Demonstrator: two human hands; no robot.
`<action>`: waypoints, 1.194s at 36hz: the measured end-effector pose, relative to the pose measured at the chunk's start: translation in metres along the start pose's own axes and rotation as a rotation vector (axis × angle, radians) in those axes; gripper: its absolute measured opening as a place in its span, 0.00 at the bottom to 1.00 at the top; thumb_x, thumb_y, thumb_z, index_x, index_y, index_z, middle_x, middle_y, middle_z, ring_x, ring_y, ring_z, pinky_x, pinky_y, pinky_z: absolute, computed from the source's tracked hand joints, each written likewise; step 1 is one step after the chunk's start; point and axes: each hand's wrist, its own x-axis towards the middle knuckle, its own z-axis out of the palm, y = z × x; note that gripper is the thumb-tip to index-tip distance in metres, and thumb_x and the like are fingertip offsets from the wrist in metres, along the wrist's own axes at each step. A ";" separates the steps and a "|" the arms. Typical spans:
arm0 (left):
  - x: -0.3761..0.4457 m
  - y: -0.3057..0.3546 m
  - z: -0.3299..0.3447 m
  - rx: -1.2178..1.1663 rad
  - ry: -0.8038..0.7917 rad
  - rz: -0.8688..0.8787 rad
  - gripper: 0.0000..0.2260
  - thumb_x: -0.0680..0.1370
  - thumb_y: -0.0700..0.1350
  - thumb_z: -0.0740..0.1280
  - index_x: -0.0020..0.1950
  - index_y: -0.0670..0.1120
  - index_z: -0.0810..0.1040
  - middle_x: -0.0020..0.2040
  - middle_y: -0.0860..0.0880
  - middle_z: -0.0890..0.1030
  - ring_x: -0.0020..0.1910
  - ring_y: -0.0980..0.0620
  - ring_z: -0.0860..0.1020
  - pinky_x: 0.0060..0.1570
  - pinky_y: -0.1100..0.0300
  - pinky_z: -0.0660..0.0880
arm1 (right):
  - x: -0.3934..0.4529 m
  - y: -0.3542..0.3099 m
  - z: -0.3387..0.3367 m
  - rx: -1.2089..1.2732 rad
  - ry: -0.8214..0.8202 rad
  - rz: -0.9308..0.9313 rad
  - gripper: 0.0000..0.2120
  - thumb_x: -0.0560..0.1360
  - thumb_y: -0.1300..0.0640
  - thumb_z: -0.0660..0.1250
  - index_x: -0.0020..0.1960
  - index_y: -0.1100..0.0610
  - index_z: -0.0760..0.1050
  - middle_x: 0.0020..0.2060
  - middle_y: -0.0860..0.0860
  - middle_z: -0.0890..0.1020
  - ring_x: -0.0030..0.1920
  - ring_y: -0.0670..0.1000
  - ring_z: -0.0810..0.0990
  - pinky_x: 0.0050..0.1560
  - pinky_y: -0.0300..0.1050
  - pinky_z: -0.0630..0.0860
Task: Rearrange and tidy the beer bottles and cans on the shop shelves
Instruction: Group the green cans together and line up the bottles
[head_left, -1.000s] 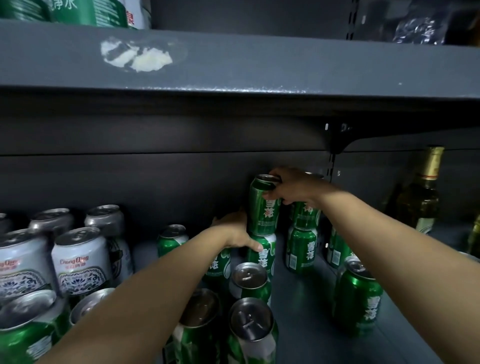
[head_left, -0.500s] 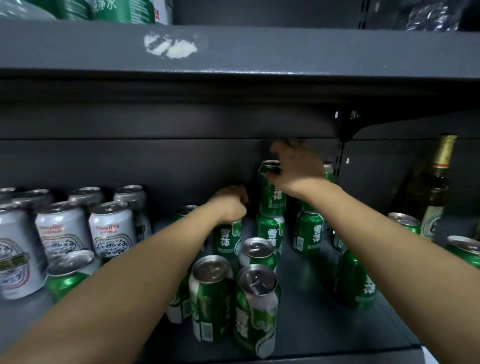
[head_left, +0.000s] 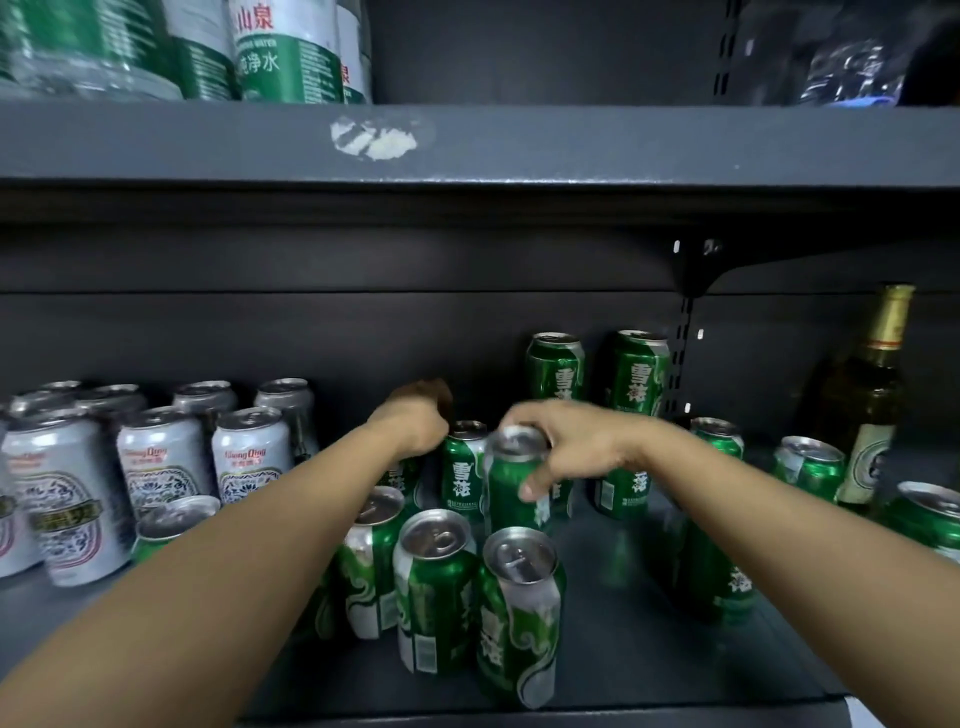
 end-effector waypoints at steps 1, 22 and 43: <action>0.002 -0.004 0.000 0.028 0.003 -0.017 0.17 0.75 0.37 0.62 0.62 0.47 0.75 0.63 0.43 0.77 0.61 0.42 0.75 0.57 0.55 0.73 | 0.000 -0.005 -0.008 0.028 0.066 0.009 0.29 0.67 0.53 0.77 0.65 0.50 0.70 0.60 0.47 0.77 0.58 0.50 0.76 0.57 0.43 0.72; 0.029 -0.011 0.034 0.332 -0.128 0.038 0.38 0.65 0.72 0.68 0.67 0.50 0.71 0.67 0.49 0.73 0.68 0.46 0.69 0.70 0.46 0.58 | 0.062 -0.051 -0.056 -0.254 0.486 0.168 0.20 0.70 0.43 0.72 0.52 0.56 0.72 0.56 0.54 0.78 0.56 0.55 0.76 0.43 0.40 0.63; 0.022 -0.039 0.011 0.196 -0.269 0.019 0.40 0.69 0.57 0.74 0.74 0.44 0.61 0.74 0.44 0.64 0.71 0.42 0.64 0.69 0.49 0.64 | 0.078 -0.069 -0.055 -0.408 0.404 0.230 0.19 0.70 0.41 0.70 0.51 0.54 0.73 0.59 0.54 0.77 0.60 0.57 0.75 0.53 0.46 0.68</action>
